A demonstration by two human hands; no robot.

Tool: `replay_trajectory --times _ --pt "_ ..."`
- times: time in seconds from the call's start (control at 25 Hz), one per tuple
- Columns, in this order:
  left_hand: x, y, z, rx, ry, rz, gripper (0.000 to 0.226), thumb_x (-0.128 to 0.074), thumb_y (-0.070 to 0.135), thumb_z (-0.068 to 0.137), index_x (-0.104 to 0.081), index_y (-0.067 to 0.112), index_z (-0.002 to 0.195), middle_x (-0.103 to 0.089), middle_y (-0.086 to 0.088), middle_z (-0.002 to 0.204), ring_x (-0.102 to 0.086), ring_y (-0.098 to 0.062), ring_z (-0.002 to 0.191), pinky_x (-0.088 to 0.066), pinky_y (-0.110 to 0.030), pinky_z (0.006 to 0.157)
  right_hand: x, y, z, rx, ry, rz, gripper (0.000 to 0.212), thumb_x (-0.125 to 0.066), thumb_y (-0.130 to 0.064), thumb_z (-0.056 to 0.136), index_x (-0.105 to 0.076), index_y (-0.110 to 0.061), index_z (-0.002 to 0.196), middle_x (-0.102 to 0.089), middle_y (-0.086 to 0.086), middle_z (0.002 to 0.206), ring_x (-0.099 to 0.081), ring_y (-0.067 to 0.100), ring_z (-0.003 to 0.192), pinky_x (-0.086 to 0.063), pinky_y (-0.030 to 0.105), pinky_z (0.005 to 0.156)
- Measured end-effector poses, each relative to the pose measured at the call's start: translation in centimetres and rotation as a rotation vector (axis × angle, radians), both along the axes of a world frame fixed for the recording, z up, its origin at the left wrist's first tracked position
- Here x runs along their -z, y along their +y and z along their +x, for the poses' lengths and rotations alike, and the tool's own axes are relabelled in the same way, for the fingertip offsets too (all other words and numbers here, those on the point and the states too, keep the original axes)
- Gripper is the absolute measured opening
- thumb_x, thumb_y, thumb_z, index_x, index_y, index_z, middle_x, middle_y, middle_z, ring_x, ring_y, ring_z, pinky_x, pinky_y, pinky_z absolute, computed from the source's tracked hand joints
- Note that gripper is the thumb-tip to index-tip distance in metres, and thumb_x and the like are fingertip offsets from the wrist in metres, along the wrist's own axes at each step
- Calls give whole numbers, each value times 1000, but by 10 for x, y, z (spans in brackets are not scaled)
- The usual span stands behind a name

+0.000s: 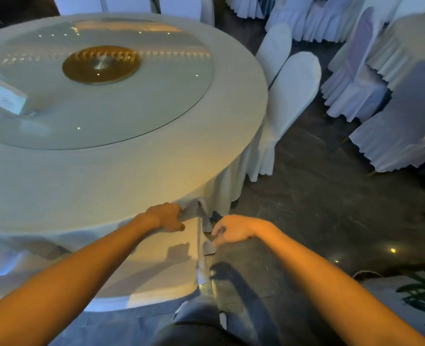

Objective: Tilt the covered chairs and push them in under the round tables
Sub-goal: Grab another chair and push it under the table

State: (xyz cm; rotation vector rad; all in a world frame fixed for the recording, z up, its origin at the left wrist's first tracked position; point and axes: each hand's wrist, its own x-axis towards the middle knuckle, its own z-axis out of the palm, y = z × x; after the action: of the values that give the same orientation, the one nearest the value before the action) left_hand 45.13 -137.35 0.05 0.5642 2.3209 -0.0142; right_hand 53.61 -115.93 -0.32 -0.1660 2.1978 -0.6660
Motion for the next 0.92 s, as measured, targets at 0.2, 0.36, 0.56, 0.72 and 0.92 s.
replay_trajectory --times 0.2,0.36,0.56,0.72,0.92 --pt "5 110 -51 -33 100 133 59 -63 45 87 -52 20 139 -62 -6 129 -61 -28 111 -53 -40 89 -10 129 -57 126 38 62 49 -67 -38 91 -60 -11 131 -59 4 134 -58 23 117 -47 36 97" --pt "14 206 -114 -75 142 205 53 -60 41 89 -54 16 136 -62 -8 129 -61 -29 112 -52 -42 90 -6 234 -124 145 100 134 53 -67 -41 89 -59 -8 130 -59 13 133 -57 31 119 -47 45 100" --pt "18 326 -197 -96 122 244 59 -57 43 90 -45 18 143 -53 -6 141 -54 -28 124 -45 -40 96 -13 342 -208 150 165 175 59 -63 -43 90 -48 -18 142 -47 4 147 -48 23 129 -40 38 105" --pt "0 428 -267 -76 113 261 59 -61 43 86 -49 20 139 -56 -4 138 -55 -26 122 -44 -39 95 -28 433 -278 240 237 158 61 -64 -45 83 -51 -23 138 -54 3 141 -56 24 120 -47 43 100" --pt "-23 548 -330 -82 180 259 56 -57 42 90 -45 19 140 -55 -3 139 -54 -26 123 -43 -39 96 -37 552 -354 242 356 168 68 -63 -43 88 -38 -23 148 -39 1 153 -40 22 136 -38 42 110"
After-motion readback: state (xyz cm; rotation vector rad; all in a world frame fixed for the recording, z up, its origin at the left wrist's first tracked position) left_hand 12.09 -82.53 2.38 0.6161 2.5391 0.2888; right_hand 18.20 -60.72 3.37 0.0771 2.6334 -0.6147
